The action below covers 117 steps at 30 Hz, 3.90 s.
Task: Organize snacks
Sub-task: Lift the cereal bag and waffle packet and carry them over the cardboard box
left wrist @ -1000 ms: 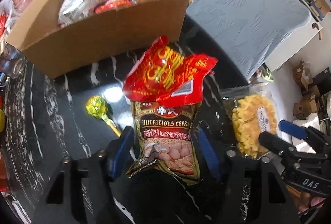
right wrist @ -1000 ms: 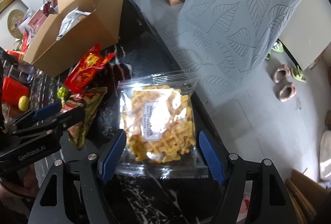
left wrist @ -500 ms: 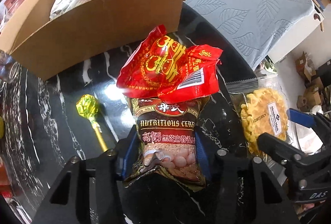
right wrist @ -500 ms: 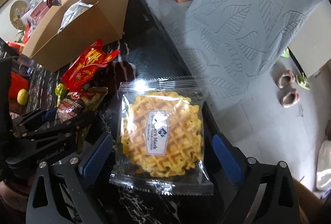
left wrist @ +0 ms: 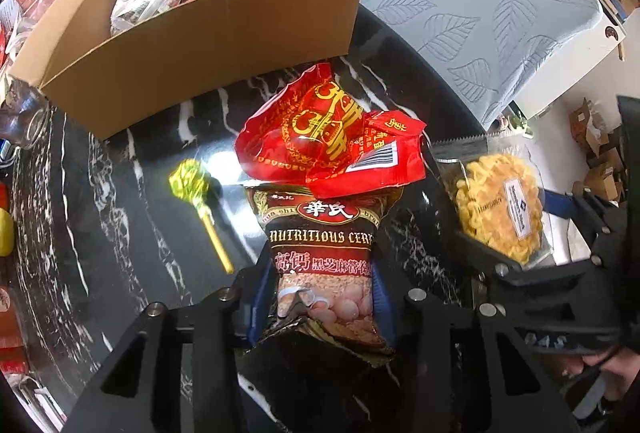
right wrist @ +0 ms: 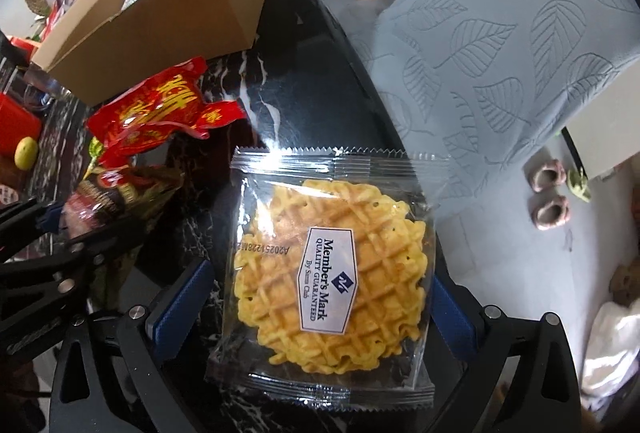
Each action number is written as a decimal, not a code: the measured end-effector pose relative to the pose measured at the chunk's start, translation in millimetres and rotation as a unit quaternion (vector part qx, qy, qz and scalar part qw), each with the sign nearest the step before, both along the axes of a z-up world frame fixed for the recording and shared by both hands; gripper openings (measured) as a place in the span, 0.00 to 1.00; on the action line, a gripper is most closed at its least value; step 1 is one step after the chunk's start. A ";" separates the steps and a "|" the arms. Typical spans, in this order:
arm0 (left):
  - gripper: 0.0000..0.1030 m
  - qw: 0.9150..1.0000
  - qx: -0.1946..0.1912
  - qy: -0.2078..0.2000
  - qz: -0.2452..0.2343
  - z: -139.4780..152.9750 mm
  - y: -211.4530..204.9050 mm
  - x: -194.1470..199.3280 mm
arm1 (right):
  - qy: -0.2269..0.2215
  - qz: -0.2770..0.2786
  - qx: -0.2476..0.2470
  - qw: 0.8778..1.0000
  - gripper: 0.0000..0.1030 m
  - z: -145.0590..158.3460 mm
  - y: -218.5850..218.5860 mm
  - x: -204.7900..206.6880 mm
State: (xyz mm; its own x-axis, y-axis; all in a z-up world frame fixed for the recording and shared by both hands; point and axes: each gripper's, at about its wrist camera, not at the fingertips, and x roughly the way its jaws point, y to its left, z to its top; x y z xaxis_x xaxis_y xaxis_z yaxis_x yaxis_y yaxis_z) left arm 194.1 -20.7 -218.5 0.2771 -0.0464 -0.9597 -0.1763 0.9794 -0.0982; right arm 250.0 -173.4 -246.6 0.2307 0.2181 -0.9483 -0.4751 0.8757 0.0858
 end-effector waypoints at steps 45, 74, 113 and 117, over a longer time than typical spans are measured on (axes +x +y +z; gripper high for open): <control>0.37 0.997 -0.054 -0.057 -0.019 94.3 15.9 -127.5 | 0.008 -0.019 0.060 0.998 0.75 69.9 0.5 -131.4; 0.37 0.984 -0.008 -0.178 0.007 191.2 61.7 -79.3 | -0.052 0.043 0.107 0.992 0.75 167.7 56.2 -81.8; 0.37 0.980 0.010 -0.191 0.055 161.9 188.2 128.7 | -0.076 0.089 0.130 0.985 0.75 152.2 174.2 131.2; 0.37 0.981 0.011 -0.186 0.057 149.9 197.1 145.4 | -0.084 0.097 0.128 0.983 0.75 146.7 187.9 148.9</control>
